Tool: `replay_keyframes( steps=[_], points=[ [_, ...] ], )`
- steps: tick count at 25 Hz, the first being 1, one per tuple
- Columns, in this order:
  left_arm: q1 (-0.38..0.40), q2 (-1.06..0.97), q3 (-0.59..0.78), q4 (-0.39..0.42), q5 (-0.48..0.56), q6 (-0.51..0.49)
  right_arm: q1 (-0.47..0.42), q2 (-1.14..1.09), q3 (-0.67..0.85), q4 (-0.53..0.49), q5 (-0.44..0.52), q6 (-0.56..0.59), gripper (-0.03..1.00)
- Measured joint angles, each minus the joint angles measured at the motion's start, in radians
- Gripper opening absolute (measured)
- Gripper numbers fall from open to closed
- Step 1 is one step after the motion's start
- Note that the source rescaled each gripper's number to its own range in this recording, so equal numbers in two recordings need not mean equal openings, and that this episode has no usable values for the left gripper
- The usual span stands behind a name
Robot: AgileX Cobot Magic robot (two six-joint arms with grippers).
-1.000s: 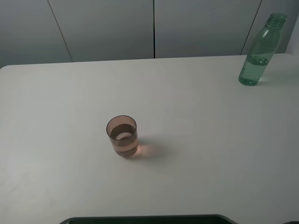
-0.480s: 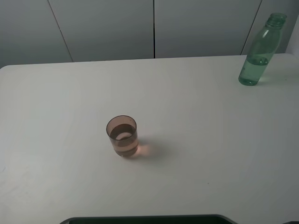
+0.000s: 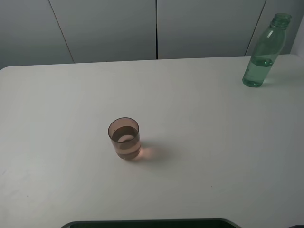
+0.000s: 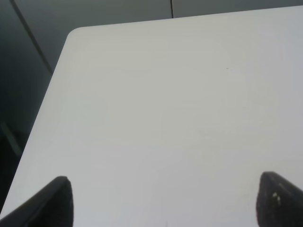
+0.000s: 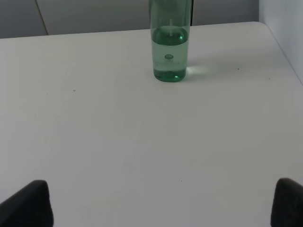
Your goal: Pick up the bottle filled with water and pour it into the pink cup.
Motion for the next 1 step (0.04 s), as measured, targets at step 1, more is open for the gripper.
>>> replay_keyframes(
  steps=[1],
  points=[
    [0.000,0.000,0.000,0.000,0.000,0.000,0.000,0.000,0.000,0.000,0.000,0.000,1.00]
  ],
)
